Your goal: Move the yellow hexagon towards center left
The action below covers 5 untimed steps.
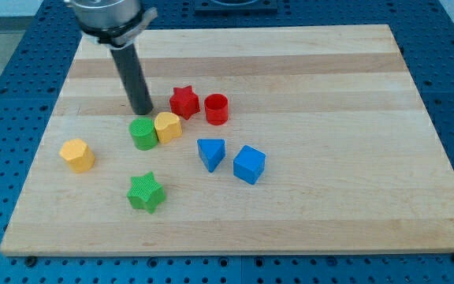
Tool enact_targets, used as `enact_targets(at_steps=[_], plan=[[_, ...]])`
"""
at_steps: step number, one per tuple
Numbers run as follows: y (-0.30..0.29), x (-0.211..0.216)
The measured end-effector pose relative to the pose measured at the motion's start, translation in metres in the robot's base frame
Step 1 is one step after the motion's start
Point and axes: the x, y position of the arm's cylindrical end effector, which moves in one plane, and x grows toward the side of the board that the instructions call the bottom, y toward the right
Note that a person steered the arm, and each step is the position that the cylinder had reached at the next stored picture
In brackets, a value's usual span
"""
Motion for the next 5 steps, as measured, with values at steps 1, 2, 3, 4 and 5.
enact_targets(at_steps=[1,2,3,4,5], plan=[[-0.046,0.008],[-0.038,0.057],[-0.053,0.082],[-0.039,0.082],[-0.040,0.077]])
